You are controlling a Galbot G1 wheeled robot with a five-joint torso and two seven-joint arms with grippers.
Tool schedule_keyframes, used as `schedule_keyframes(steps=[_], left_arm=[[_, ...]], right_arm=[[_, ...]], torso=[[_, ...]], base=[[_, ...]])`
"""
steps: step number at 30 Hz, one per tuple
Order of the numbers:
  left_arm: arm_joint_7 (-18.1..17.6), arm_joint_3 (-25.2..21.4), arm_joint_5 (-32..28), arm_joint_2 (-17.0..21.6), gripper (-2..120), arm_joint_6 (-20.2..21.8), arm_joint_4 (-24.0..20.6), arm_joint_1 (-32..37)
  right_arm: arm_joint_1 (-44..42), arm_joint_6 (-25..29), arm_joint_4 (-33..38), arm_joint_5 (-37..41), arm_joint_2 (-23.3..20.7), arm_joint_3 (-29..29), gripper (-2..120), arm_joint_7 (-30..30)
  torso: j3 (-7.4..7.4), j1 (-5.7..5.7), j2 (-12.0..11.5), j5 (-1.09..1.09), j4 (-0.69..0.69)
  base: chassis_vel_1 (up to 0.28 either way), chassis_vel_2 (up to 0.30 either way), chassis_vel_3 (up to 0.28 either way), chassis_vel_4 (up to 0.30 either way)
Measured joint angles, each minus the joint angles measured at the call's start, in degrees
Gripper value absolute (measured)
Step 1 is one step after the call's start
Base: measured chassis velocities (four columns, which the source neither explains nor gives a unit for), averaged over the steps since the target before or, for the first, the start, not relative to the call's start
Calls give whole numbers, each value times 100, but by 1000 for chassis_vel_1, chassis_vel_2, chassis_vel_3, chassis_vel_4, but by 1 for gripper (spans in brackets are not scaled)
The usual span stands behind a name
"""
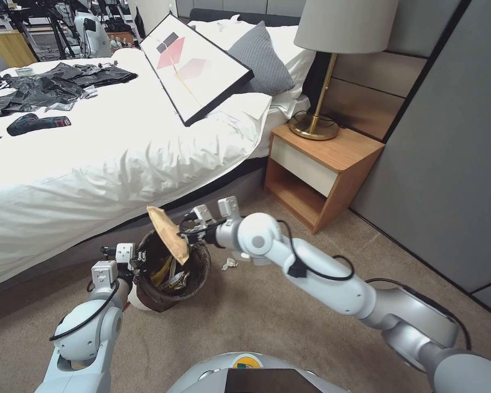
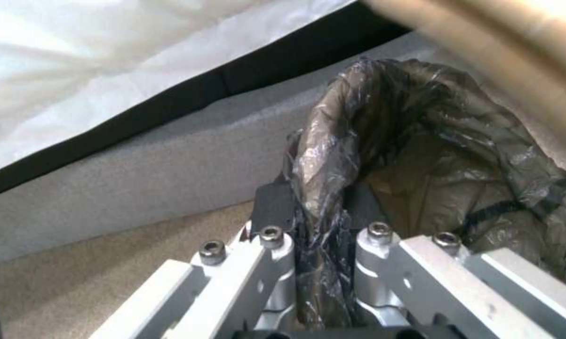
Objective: Pick up the trash bin, then pick up the garbage from the floor and place it into the trash bin.
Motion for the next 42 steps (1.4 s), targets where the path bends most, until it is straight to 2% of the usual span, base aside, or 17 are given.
schedule_keyframes(steps=[10, 18, 19, 20, 21, 22, 24, 27, 28, 31, 32, 34, 36, 37, 39, 41, 42], left_arm=[[-1, -16, -25, -17, 7, -8, 47, -32], [-1, -39, -40, -13, 7, -15, 58, -41], [3, -39, -42, -12, 7, -20, 61, -41], [3, -39, -42, -12, 7, -20, 61, -41], [2, -36, -40, -19, 7, -22, 70, -46], [2, -10, -28, -33, 7, -22, 73, -54], [1, -7, -26, -36, 7, -22, 75, -58], [-1, -19, -28, -34, 7, -23, 80, -58], [-1, -19, -28, -34, 7, -23, 80, -58], [-2, -30, -45, -37, 7, -31, 84, -52], [-2, -30, -45, -37, 7, -31, 84, -52], [-1, -31, -68, -37, 7, -34, 78, -53], [0, -31, -80, -34, 7, -33, 72, -53], [0, -33, -89, -30, 7, -33, 67, -53], [-12, -43, -155, -3, 7, -32, 27, -48], [-21, -57, -193, 15, 7, -32, 6, -43], [-30, -64, -215, 26, 7, -31, -4, -39]], right_arm=[[-225, 186, -1216, -752, 492, -188, 0, -422], [-301, 101, -1347, -862, 530, -188, -1, -468], [-303, 95, -1315, -861, 518, -193, 5, -460], [-303, 95, -1315, -861, 518, -193, 5, -460], [-304, 99, -1267, -861, 504, -193, 12, -439], [-327, 105, -1206, -855, 497, -175, 25, -376], [-339, 107, -1153, -840, 491, -148, 25, -351], [-348, 111, -991, -782, 471, -94, 43, -276], [-348, 111, -991, -782, 471, -94, 43, -276], [-291, 103, -638, -563, 439, -11, 57, -96], [-291, 103, -638, -563, 439, -11, 57, -96], [-223, 76, -355, -375, 391, 67, 70, 47], [-203, 60, -252, -329, 357, 113, 70, 87], [-192, 45, -166, -305, 326, 158, 76, 105], [-196, 20, 154, -267, 147, 418, 89, 195], [-231, 24, 300, -272, 0, 568, 89, 225], [-286, 40, 428, -300, -139, 699, 96, 238]], torso=[[0, 0, -1, 1, -3], [0, 0, 0, 1, -3], [0, 0, 0, 1, -3], [0, 0, 0, 1, -3], [-1, 0, -1, 2, -2], [0, 0, 0, 2, -3], [0, 0, 0, 2, -3], [0, 0, -1, 2, -3], [0, 0, -1, 2, -3], [0, 0, 0, 2, -2], [0, 0, 0, 2, -2], [0, 0, 0, 2, -2], [0, 0, 0, 2, -2], [0, 0, -1, 2, -2], [0, 0, 0, 1, -2], [0, 0, 0, 2, -2], [0, 0, -1, 2, -2]], base=[[0, 0, 0, 0], [0, 0, 0, 0], [0, 0, 0, 0], [0, 0, 0, 0], [0, 0, 0, 0], [0, 0, 0, 0], [0, 0, 0, 0], [0, 0, 0, 0], [0, 0, 0, 0], [0, 0, 0, 0], [0, 0, 0, 0], [0, 0, 0, 0], [0, 0, 0, 0], [0, 0, 0, 0], [0, 0, 0, 0], [0, 0, 0, 0], [0, 0, 0, 0]])
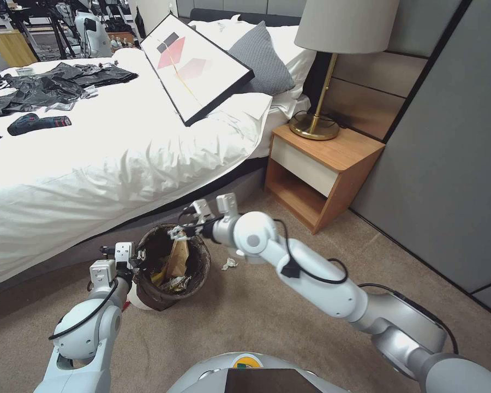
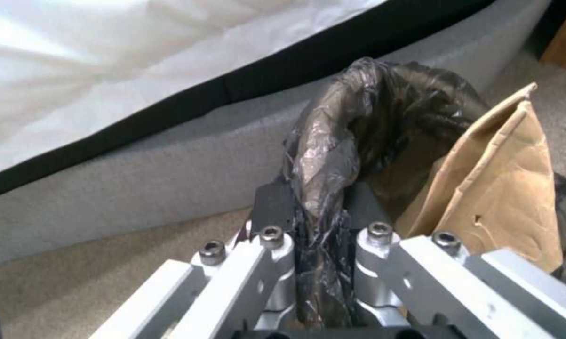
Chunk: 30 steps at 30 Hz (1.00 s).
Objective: Pick up the trash bin, then pick up the garbage from the floor and place it into the trash bin.
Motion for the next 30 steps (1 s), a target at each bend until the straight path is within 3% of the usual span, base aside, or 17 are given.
schedule_keyframes(steps=[1, 4, 6, 9, 12, 13, 15, 18, 21, 25, 30], left_arm=[[0, 0, 0, 0, 7, 0, 0, 0], [-54, 0, -53, 15, 7, 11, -34, 5], [-65, 10, -64, 16, 7, 20, -46, 2], [-85, 19, -93, 19, 7, 24, -62, -5], [-111, 14, -153, 42, 7, 34, -83, -7], [-111, 14, -153, 42, 7, 34, -83, -7], [-126, 12, -181, 81, 7, 37, -88, -5], [-134, 22, -188, 77, 7, 37, -88, -13], [-144, 51, -194, 58, 7, 36, -88, -14], [-145, 55, -208, 51, 7, 26, -73, -16], [-145, 62, -204, 26, 7, 18, -43, -16]], right_arm=[[0, 0, 0, 0, 0, 0, 96, 0], [-401, 198, 434, -127, -660, 525, 100, 117], [-642, 294, 570, -246, -839, 769, 100, 111], [-1034, 369, 710, -430, -977, 1168, 100, 40], [-2178, 641, 901, -1331, -1005, 2307, 100, -246], [-2178, 641, 901, -1331, -1005, 2307, 100, -246], [-3024, 986, 1022, -2143, -847, 3198, 100, -599], [-3469, 1281, 1100, -2604, -579, 3634, 100, -821], [-4291, 2184, 1101, -4019, -75, 4191, 100, -1450], [-4923, 2740, 1095, -4895, 324, 4504, 100, -1864], [-5355, 3005, 1122, -5314, 620, 4633, 100, -2046]], torso=[[0, 0, 0, 0, 0], [0, 0, 0, 0, -1], [0, 0, 0, 1, -3], [0, 0, 0, 1, -2], [0, 0, 0, 3, -2], [0, 0, 0, 3, -2], [0, 0, 0, 1, -3], [-1, 0, 0, 1, -2], [-1, 0, 0, -1, -1], [-1, -1, 0, 0, -2], [-1, 0, 0, -1, -1]], base=[[0, 0, 0, 0], [0, 0, 0, 0], [0, 0, 0, 0], [0, 0, 0, 0], [0, 0, 0, 0], [0, 0, 0, 0], [0, 0, 0, 0], [0, 0, 0, 0], [0, 0, 0, 0], [0, 0, 0, 0], [0, 0, 0, 0]])
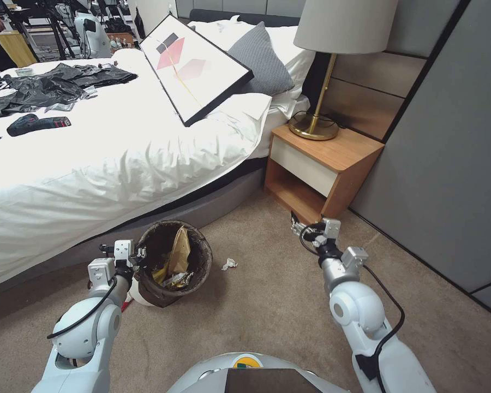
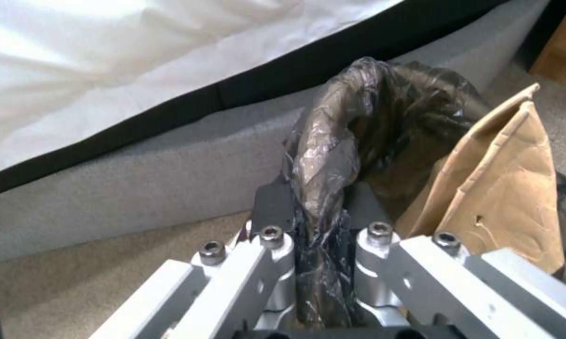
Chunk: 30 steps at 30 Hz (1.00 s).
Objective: Pick up the trash bin, then pick up the garbage from the floor and place it into the trash bin.
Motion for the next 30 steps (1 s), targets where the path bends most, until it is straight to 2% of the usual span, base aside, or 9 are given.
schedule_keyframes(steps=[5, 11, 14, 16, 19, 21, 22, 26, 30], left_arm=[[-3, 5, 4, -9, 7, -3, 4, 10], [-2, -30, 4, 7, 7, -10, 2, 27], [-2, -49, 5, -3, 7, -14, -12, 47], [-2, -51, 5, -3, 7, -14, -13, 50], [-1, -77, 9, -7, 7, -16, -24, 76], [2, -114, 14, -3, 7, -20, -24, 101], [2, -124, 17, -5, 7, -22, -24, 109], [4, -128, 23, -18, 7, -28, -21, 117], [6, -120, 34, -23, 7, -33, 36, 98]], right_arm=[[-177, 129, -71, -191, 104, -56, 100, 11], [73, -52, -188, 90, -133, -402, 100, 302], [662, -660, -362, 1060, -521, -979, 100, 811], [743, -722, -399, 1156, -564, -1047, 100, 864], [1289, -1012, -696, 1710, -811, -1477, 100, 1184], [1962, -1288, -1066, 2327, -989, -1957, 100, 1538], [2281, -1474, -1253, 2626, -993, -2176, 100, 1745], [2607, -1709, -1523, 2920, -900, -2397, 100, 1979], [2837, -1888, -2133, 3098, -565, -2613, 100, 2132]], torso=[[0, 0, 0, 0, 0], [0, 0, 0, 0, 0], [1, 0, 0, 0, 1], [1, 0, 0, 1, 1], [1, 0, 0, 0, 1], [1, 0, 0, 1, 1], [1, 0, 0, 0, 2], [1, 0, 0, 0, 0], [1, 0, 0, 0, 1]], base=[[0, 0, 0, 0], [0, 0, 0, 0], [0, 0, 0, 0], [0, 0, 0, 0], [0, 0, 0, 0], [0, 0, 0, 0], [0, 0, 0, 0], [0, 0, 0, 0], [0, 0, 0, 0]])
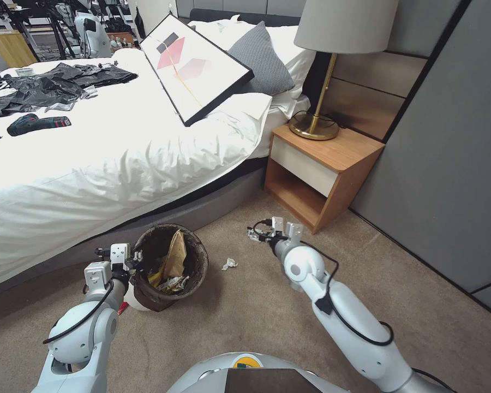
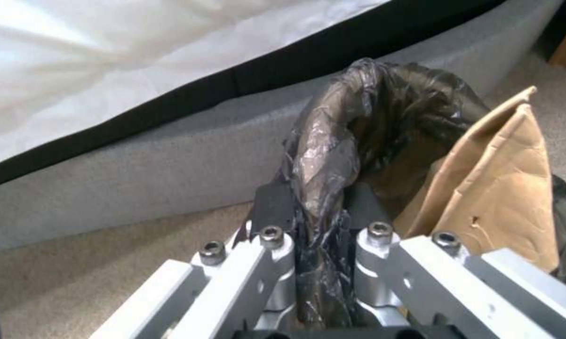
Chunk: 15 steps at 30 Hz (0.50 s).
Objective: Pick up the trash bin, then pick up the garbage from the floor and place it into the trash bin.
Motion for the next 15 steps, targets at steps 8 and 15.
schedule_keyframes(steps=[8, 15], left_arm=[[6, 63, 21, 18, 7, -1, 77, -50], [12, 75, 22, 55, 7, -12, 118, -52]], right_arm=[[61, 36, -720, -56, 398, -70, 100, 13], [135, 137, -1407, -288, 677, -188, 100, -80]], torso=[[0, 0, 0, 0, -2], [-1, 0, 0, 1, -1]], base=[[0, 0, 0, 0], [0, 0, 0, 0]])
